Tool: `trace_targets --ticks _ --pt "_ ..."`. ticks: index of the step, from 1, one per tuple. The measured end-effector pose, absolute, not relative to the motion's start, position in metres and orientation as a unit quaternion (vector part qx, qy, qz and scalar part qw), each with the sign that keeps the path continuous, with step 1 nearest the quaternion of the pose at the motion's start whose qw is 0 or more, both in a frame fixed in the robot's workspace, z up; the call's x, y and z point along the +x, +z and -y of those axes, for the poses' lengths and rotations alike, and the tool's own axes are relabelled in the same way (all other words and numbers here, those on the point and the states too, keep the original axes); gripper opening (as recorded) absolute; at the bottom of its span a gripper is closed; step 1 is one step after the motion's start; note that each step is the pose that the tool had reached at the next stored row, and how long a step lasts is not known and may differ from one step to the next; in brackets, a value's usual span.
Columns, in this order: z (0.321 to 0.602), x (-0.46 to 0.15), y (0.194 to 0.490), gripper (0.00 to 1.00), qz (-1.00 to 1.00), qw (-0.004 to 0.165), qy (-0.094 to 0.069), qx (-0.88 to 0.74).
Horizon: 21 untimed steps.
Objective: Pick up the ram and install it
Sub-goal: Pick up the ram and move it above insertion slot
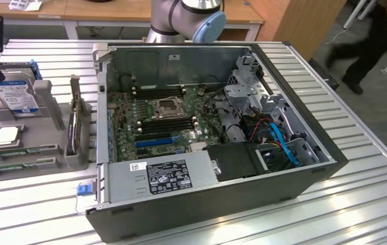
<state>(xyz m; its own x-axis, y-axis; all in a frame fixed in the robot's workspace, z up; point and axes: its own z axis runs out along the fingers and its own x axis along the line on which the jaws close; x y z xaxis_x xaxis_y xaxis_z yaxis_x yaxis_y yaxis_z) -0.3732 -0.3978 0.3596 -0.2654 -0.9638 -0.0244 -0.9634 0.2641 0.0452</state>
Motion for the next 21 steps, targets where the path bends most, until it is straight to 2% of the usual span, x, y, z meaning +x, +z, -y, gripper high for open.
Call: trace_targets --ticks 6,21 --pt "0.4 -0.373 0.35 0.11 0.768 0.008 -0.027 0.64" --pt "0.451 -0.373 0.324 0.11 0.765 0.015 -0.033 0.643"
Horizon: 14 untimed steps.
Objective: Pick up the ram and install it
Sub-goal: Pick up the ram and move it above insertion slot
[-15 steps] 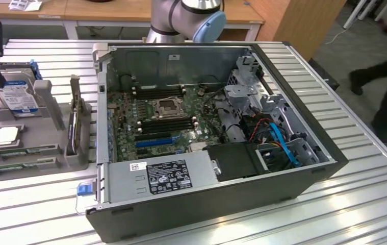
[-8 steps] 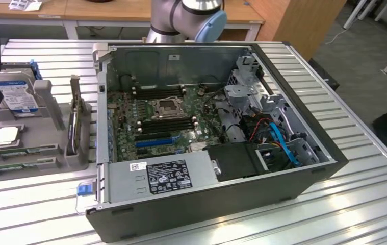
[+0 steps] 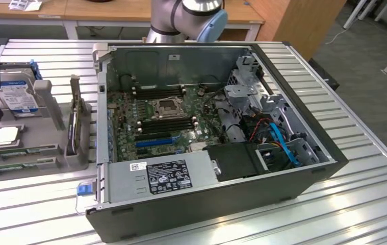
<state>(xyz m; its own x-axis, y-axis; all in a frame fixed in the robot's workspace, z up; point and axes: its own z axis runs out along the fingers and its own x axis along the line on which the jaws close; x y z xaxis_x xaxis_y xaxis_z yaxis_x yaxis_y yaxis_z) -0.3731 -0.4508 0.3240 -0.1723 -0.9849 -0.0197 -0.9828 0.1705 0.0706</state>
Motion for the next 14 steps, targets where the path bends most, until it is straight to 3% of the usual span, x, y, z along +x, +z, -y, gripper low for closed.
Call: trace_targets --ticks 14 --pt "0.456 -0.373 0.3 0.11 0.765 0.015 -0.033 0.643"
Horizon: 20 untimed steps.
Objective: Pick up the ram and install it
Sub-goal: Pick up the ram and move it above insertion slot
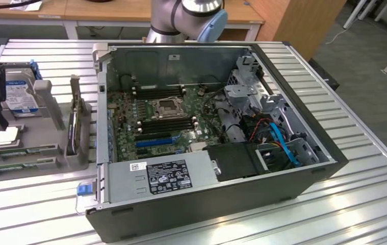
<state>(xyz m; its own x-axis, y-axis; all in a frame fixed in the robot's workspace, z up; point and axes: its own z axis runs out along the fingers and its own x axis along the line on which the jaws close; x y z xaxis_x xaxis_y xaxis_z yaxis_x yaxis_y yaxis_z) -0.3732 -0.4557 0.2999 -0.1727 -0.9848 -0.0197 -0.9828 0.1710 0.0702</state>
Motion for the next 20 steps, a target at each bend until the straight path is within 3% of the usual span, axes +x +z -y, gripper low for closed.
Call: trace_targets --ticks 20 --pt "0.478 -0.373 0.264 0.11 0.765 0.015 -0.033 0.643"
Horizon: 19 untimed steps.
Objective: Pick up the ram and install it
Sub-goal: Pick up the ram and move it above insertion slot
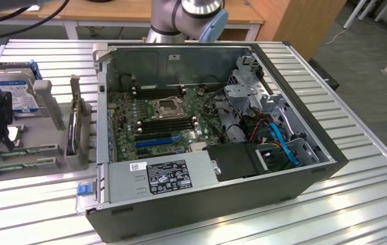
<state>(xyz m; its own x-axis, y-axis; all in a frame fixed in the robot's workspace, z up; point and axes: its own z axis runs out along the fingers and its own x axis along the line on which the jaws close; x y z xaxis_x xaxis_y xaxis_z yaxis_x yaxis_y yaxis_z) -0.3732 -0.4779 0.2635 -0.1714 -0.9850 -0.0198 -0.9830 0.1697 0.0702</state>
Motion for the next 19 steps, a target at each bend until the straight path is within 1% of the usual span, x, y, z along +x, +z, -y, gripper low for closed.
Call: trace_targets --ticks 6,10,19 --pt "0.484 -0.373 0.254 0.11 0.764 0.015 -0.033 0.644" --pt "0.475 -0.373 0.253 0.11 0.765 0.015 -0.033 0.643" --pt "0.475 -0.379 0.238 0.11 0.765 0.015 -0.033 0.644"
